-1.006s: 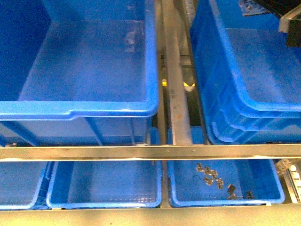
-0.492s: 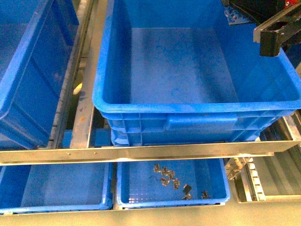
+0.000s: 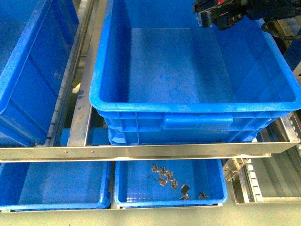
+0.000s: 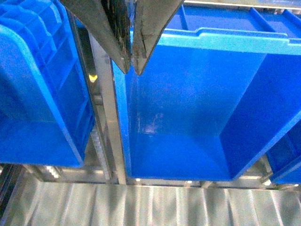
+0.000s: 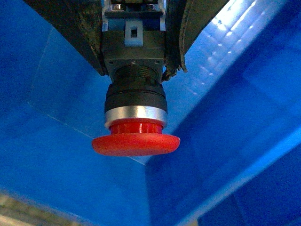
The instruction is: Pick red and yellow buttons and place in box
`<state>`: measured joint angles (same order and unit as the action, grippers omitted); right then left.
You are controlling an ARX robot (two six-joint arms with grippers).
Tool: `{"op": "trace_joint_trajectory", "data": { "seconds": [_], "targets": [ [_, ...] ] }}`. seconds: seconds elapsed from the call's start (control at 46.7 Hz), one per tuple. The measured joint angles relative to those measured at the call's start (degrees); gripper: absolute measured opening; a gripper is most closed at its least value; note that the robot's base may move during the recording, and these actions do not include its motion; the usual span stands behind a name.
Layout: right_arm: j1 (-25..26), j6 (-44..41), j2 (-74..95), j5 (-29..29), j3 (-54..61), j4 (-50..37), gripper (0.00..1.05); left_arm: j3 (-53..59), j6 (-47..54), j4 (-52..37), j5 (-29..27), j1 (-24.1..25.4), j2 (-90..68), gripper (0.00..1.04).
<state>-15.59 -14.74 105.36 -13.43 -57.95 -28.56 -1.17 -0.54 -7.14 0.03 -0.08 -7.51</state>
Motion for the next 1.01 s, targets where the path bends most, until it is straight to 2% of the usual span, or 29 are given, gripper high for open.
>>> {"op": "trace_joint_trajectory", "data": {
  "seconds": [0.021,0.064,0.214,0.3,0.407,0.621,0.77,0.899,1.006],
  "targets": [
    [0.4,0.1,2.7,0.2,-3.1,1.2,0.26,0.0,0.0,4.2,0.0,0.0,2.8,0.03],
    [1.0,1.0,7.2,0.7,-8.4,3.7,0.26,0.0,0.0,6.7,0.0,0.0,5.4,0.03],
    [1.9,3.6,16.9,3.0,-21.1,9.7,0.26,0.0,0.0,7.2,0.0,0.0,6.5,0.03],
    [2.2,4.7,22.4,3.8,-29.0,13.3,0.26,0.0,0.1,7.1,0.0,0.0,6.6,0.15],
    [2.3,5.1,29.2,6.3,-38.6,17.2,0.26,0.0,0.1,7.1,0.0,0.0,6.7,0.36],
    [1.9,6.3,35.1,9.6,-46.3,21.4,0.26,0.0,0.1,7.1,0.0,0.0,6.7,0.68],
    [1.3,7.3,39.8,13.0,-50.2,22.8,0.26,0.0,0.1,7.1,0.0,0.0,6.7,0.97],
    [1.0,7.3,42.1,13.5,-52.3,24.0,0.27,0.0,0.2,7.1,0.0,0.0,6.7,0.97],
    [0.9,7.7,43.0,13.8,-53.9,24.7,0.45,0.0,0.2,7.1,0.0,0.0,6.7,0.97]
  ]
}}
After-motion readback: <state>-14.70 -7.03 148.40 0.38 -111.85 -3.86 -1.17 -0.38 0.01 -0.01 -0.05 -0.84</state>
